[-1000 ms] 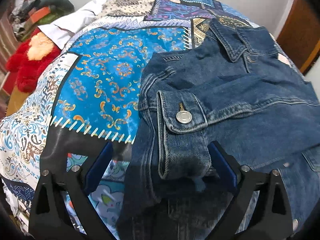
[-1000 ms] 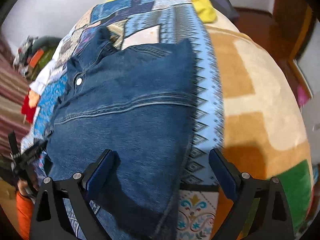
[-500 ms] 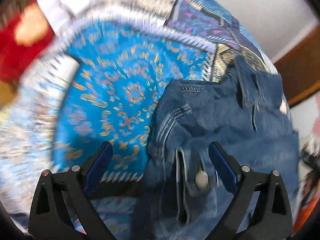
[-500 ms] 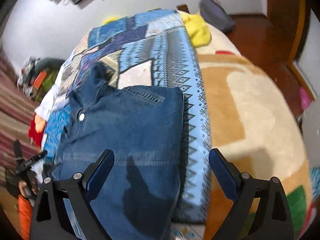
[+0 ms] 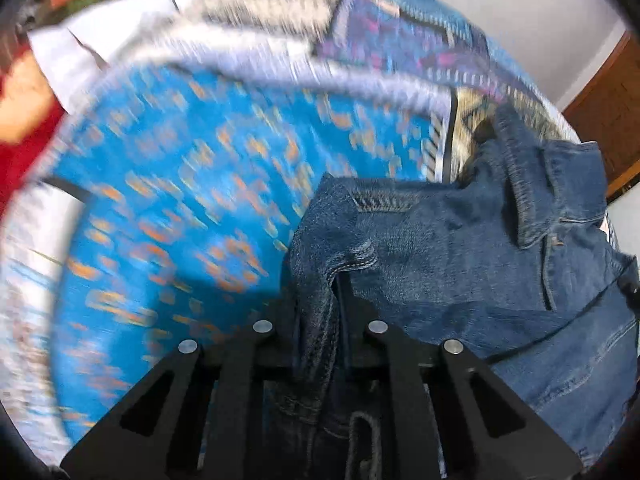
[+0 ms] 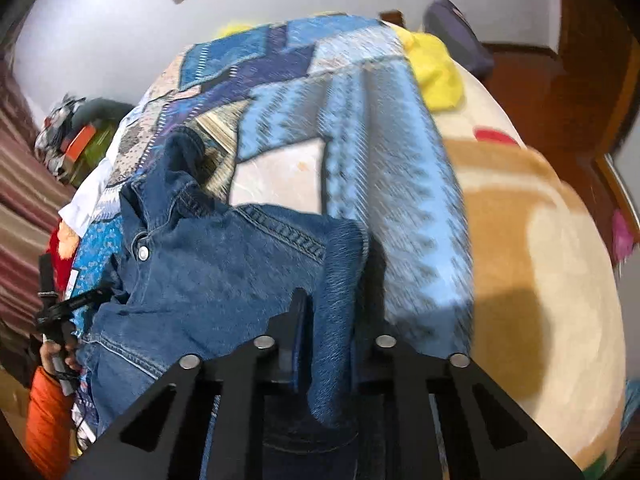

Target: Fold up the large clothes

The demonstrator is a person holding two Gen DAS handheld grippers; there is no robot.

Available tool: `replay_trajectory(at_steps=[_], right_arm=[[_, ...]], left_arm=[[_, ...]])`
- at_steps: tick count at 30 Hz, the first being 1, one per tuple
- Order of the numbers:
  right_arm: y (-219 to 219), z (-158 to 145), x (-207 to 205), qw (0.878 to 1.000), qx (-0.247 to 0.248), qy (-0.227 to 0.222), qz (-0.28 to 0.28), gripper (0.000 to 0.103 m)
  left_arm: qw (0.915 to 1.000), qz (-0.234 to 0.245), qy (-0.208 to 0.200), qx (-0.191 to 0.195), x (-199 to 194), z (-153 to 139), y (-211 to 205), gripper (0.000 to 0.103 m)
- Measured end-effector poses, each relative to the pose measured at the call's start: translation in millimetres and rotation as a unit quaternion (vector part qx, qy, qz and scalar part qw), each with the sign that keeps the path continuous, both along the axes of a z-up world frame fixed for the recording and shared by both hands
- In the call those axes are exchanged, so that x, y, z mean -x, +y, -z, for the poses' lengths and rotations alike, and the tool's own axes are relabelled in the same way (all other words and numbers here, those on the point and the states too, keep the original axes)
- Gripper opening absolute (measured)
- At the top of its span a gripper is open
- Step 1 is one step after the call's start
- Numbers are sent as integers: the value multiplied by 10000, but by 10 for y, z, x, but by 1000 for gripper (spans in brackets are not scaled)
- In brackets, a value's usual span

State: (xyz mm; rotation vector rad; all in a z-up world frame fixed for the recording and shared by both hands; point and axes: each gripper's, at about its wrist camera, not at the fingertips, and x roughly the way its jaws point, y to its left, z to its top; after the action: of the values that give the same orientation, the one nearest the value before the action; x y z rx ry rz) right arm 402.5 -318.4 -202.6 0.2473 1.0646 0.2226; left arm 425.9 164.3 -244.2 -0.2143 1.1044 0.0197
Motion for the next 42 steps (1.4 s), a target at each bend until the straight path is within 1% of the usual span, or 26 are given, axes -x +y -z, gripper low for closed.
replay_trajectory(at_steps=[1, 4, 7, 9, 11, 12, 13, 15, 17, 21, 23, 25, 26, 27, 28, 29, 30, 31, 32, 33, 34, 36, 38, 40, 42], right_arm=[[54, -32, -61, 9999, 39, -71, -74, 11], [270, -99, -270, 9989, 218, -211, -358, 9], [568, -160, -535, 9969, 388, -389, -557, 9], [798, -178, -707, 9948, 571, -535, -658, 10], [998, -127, -866, 9920, 828, -596, -739, 10], [1066, -91, -914, 9906, 963, -597, -764, 10], [1154, -31, -969, 9880, 1200, -556, -803, 10], [1230, 74, -1032, 9842, 1488, -442, -852, 11], [1202, 115, -1023, 9846, 1460, -462, -844, 11], [1023, 138, -1023, 9913, 1060, -343, -706, 12], [978, 138, -997, 9918, 1041, -299, -681, 12], [996, 133, -964, 9903, 1178, -297, -668, 14], [1022, 125, -938, 9881, 1358, -319, -653, 21], [1043, 113, -904, 9850, 1568, -366, -624, 40], [1058, 100, -874, 9804, 1841, -433, -556, 54], [1079, 87, -842, 9723, 2239, -539, -405, 82], [1067, 71, -794, 9638, 2554, -712, -284, 89], [1048, 55, -770, 9639, 2537, -753, -303, 89], [988, 26, -734, 9696, 2325, -686, -324, 89], [949, 3, -720, 9730, 2199, -638, -299, 89], [886, -57, -675, 9790, 1944, -552, -265, 89], [841, -169, -579, 9837, 1704, -498, -304, 89], [844, -314, -430, 9841, 1637, -590, -357, 89], [891, -444, -293, 9831, 1613, -728, -465, 89], [966, -638, -98, 9808, 1597, -940, -605, 89]], left_arm=[[9999, -58, -134, -69, 28, -97, 38, 14], [9988, -246, -355, -239, 74, -305, 169, 14], [9968, -386, -412, -564, 79, -387, 361, 14], [9959, -487, -308, -703, 51, -350, 503, 14], [9951, -586, -119, -791, 16, -244, 593, 14], [9949, -630, -23, -784, -8, -170, 627, 15], [9949, -659, 53, -757, 0, -115, 679, 15], [9952, -703, 55, -671, 3, -42, 719, 17], [9947, -747, 22, -712, 12, -28, 710, 18], [9925, -642, 26, -1037, 3, 3, 625, 19], [9925, -624, 44, -1050, -7, 10, 626, 19], [9932, -640, 71, -967, -2, 8, 651, 19], [9937, -647, 95, -905, -9, 7, 665, 20], [9941, -648, 117, -867, -6, 6, 673, 20], [9942, -651, 140, -845, 1, 2, 675, 20], [9943, -655, 168, -821, 9, -7, 675, 21], [9944, -663, 197, -798, 22, -22, 671, 22], [9945, -665, 219, -781, 40, -40, 664, 23], [9945, -666, 232, -774, 71, -67, 651, 26], [9943, -679, 230, -787, 105, -101, 638, 32], [9940, -689, 216, -826, 138, -140, 624, 34], [9933, -664, 119, -936, 224, -257, 570, 35], [9930, -619, -12, -1004, 320, -400, 506, 35], [9936, -569, -238, -945, 465, -616, 422, 37], [9929, -549, -470, -945, 603, -818, 332, 44]])
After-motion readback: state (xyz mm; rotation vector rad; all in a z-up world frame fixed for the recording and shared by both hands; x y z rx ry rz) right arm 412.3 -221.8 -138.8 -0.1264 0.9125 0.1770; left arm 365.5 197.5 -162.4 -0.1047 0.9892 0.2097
